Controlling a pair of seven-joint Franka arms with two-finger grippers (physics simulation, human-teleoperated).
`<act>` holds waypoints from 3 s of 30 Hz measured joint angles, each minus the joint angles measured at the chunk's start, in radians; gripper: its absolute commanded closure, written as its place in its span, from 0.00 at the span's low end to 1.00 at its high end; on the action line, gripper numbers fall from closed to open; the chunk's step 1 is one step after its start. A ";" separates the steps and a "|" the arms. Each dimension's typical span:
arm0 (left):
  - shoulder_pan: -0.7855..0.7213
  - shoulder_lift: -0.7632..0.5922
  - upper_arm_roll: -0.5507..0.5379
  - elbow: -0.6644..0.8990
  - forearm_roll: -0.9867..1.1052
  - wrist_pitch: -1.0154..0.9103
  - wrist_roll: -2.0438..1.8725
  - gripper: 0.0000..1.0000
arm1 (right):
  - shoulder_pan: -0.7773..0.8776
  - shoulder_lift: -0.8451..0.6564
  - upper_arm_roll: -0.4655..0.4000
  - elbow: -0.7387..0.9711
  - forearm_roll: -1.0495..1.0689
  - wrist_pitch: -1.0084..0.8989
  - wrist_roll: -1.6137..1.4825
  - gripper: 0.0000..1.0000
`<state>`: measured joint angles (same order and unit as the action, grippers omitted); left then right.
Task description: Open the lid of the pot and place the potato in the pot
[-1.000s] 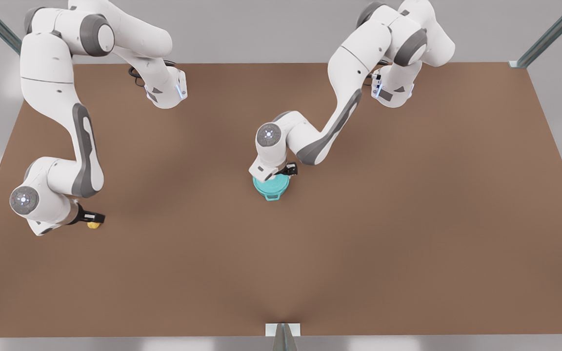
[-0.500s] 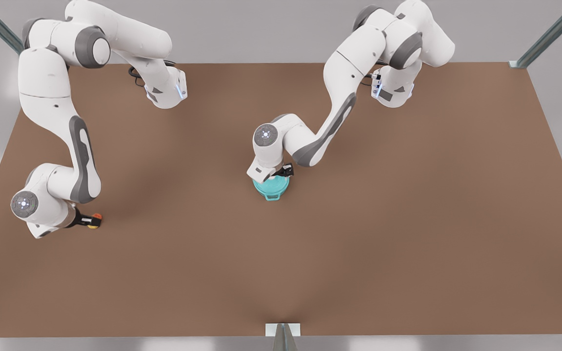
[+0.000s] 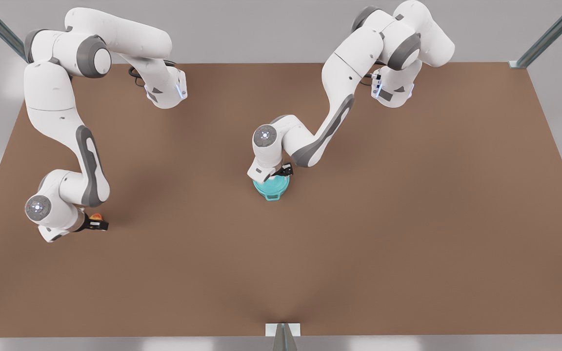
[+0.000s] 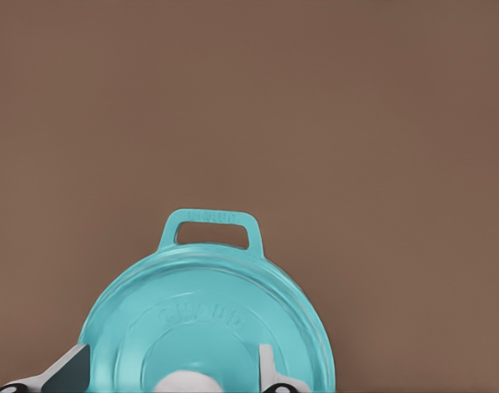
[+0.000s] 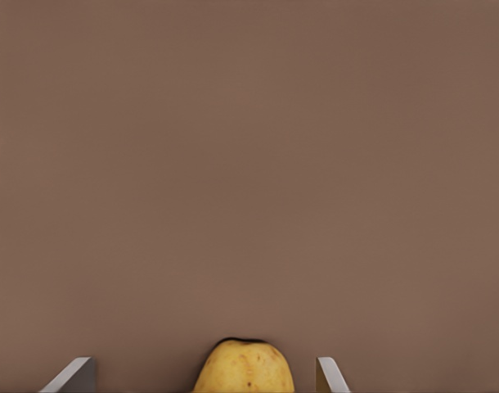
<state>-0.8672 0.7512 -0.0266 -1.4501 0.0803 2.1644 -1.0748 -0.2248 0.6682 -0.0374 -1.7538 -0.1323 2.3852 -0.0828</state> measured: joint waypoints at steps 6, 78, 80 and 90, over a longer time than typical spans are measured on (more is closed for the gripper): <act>-0.008 0.000 0.001 -0.006 0.002 -0.001 -0.010 0.19 | -0.044 0.000 0.015 -0.001 0.000 0.007 -0.029 0.00; 0.748 -0.566 0.111 -0.106 -0.129 -0.458 1.121 0.00 | 0.179 -0.325 0.656 -0.049 0.098 -0.396 0.468 0.46; 0.747 -0.566 0.112 -0.105 -0.129 -0.457 1.131 0.00 | 0.253 -0.312 0.656 -0.015 0.104 -0.396 0.534 0.46; 0.747 -0.564 0.117 -0.103 -0.128 -0.454 1.167 0.00 | 0.498 -0.182 0.543 0.177 0.112 -0.396 0.823 0.46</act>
<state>-0.1200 0.1869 0.0901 -1.5532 -0.0479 1.7102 0.0927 0.2728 0.4866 0.5051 -1.5772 -0.0208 1.9891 0.7404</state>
